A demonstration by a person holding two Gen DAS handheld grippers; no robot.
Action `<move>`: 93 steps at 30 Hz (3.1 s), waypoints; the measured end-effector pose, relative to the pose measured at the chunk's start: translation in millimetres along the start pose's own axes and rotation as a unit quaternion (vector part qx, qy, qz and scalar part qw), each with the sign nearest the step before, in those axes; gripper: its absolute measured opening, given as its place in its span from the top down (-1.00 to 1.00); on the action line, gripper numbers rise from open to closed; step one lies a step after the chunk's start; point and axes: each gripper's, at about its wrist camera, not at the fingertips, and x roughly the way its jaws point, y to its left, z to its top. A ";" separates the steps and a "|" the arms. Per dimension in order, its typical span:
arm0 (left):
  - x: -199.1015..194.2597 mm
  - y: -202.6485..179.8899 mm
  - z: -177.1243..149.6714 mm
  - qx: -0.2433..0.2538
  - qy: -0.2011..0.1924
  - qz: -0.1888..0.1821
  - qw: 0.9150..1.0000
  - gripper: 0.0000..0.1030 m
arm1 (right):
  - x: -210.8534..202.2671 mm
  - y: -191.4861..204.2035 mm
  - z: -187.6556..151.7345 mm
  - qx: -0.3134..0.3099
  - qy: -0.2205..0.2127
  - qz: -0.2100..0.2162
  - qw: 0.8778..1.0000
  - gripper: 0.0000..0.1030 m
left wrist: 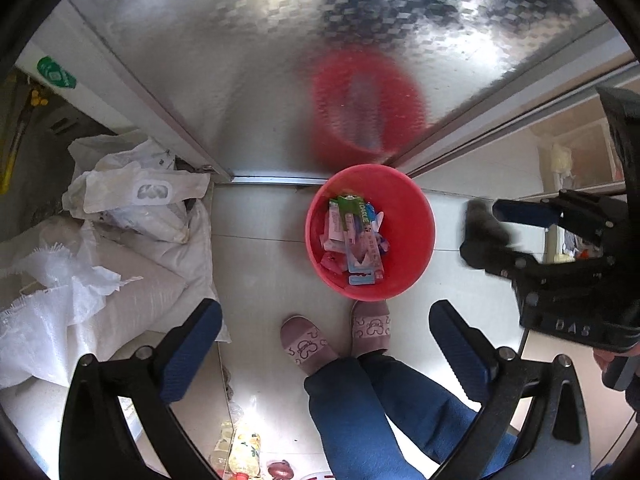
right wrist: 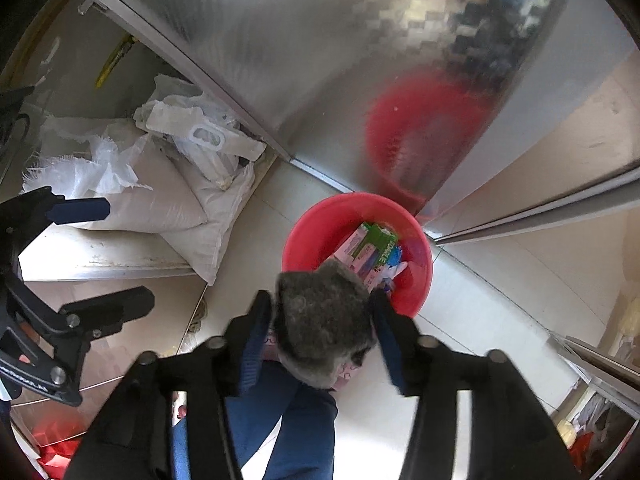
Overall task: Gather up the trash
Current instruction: 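Open the right tool over the red bucket to drop the grey sponge, then raise both open tools back up to the counter, then lower the right tool onto the black-and-teal charger plug and close it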
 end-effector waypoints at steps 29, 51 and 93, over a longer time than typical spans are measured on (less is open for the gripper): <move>-156.4 -16.8 -28.0 0.007 -0.048 0.015 0.999 -1.00 | -126.9 46.1 -8.0 -0.032 -0.043 0.002 0.999 -0.99; -373.7 -45.8 -4.8 -0.021 -0.168 0.052 0.984 -1.00 | -317.2 78.2 30.6 -0.046 -0.150 -0.005 0.988 -0.99; -414.3 151.1 311.8 0.025 -0.177 0.012 0.984 -1.00 | -326.9 59.8 334.9 0.010 -0.179 -0.056 0.982 -0.66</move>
